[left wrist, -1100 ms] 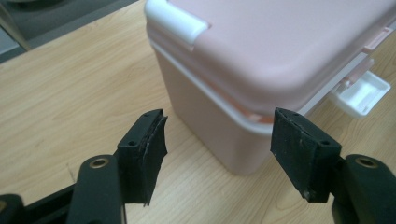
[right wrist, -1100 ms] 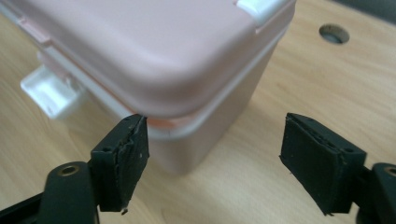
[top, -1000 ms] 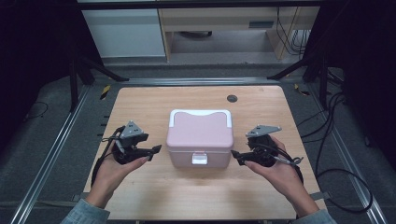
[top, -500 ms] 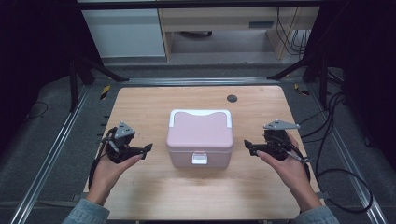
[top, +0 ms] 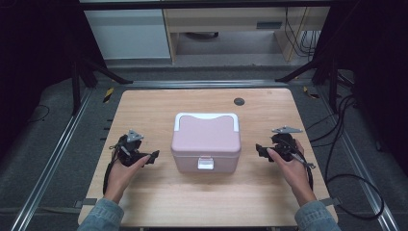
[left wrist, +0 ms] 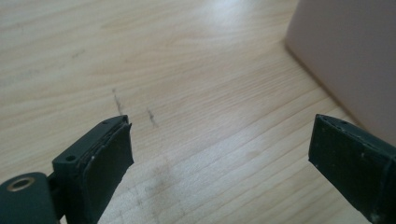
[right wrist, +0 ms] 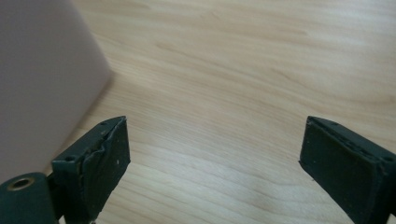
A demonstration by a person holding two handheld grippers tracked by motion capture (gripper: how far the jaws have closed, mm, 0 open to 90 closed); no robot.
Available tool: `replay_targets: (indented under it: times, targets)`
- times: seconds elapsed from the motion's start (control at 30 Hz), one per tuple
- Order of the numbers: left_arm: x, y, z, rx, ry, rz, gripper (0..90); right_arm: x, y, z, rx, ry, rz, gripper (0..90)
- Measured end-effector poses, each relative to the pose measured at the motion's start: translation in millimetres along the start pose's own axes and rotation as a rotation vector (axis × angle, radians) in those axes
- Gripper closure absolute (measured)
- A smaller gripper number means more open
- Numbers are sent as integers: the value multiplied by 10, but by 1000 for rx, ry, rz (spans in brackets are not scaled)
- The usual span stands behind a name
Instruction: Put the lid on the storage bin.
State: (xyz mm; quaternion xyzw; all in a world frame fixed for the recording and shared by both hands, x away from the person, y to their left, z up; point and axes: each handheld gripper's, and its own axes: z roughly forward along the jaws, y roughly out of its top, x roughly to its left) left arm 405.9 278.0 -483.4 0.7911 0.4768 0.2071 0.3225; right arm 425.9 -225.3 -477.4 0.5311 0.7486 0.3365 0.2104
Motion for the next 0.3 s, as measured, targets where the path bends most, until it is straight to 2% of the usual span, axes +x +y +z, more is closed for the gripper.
replay_targets:
  times: [0.1, 0.27, 0.3]
  targets:
    - [-16, -70, 84, 18, 8, 7, 52, -24, -82, 75, 23, -5, 14, 84]
    - [-18, -163, 182, 48, 27, 20, 51, -55, -210, 182, 63, -45, 16, 87]
    - [-9, -183, 202, 39, 18, 5, 48, -57, -238, 202, 74, -52, 22, 85]
